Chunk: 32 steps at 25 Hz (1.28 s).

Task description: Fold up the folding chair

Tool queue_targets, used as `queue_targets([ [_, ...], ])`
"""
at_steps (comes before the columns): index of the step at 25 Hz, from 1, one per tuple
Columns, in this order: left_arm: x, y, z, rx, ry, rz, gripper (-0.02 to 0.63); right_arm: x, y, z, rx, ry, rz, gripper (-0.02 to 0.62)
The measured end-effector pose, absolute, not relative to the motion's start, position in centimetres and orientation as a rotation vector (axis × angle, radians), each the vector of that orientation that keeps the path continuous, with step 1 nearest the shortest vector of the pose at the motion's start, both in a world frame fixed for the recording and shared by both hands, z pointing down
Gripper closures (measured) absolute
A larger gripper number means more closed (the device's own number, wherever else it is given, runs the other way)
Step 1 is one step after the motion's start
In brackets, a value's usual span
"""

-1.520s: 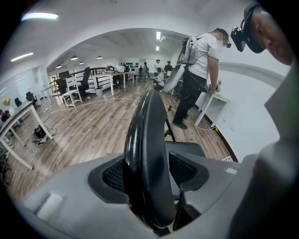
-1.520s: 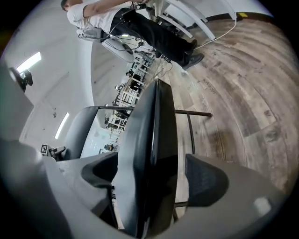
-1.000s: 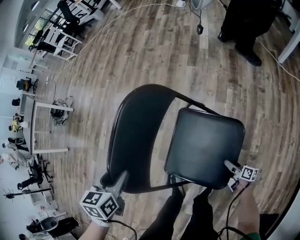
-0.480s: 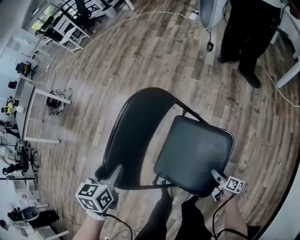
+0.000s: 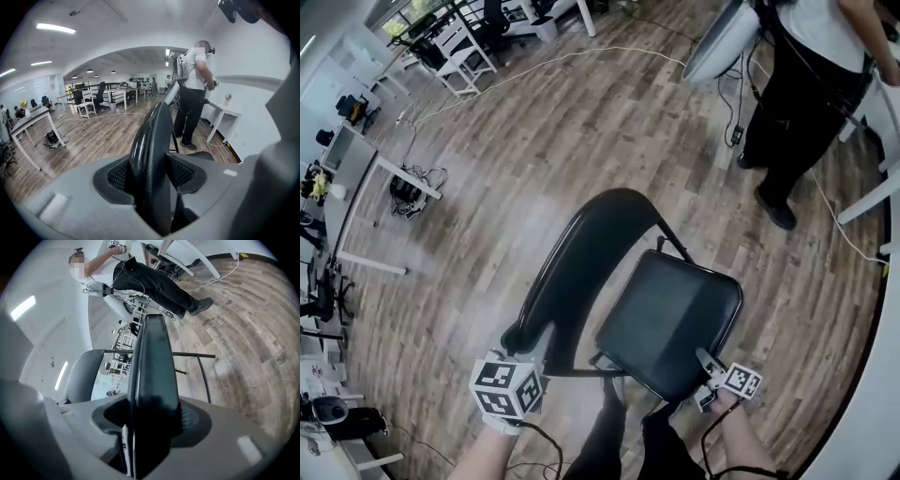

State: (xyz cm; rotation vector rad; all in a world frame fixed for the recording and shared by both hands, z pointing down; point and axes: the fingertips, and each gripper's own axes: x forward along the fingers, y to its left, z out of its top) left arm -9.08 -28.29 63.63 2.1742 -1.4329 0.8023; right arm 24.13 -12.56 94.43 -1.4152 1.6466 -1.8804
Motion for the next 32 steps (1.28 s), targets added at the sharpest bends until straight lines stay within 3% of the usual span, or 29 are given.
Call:
queue_targets([
  [32, -13.1, -30.0, 52.9, 2.262, -1.437, 0.782, 0.417, 6.3, -25.6, 77.1, -1.76, 1.637, -1.946, 0.37],
])
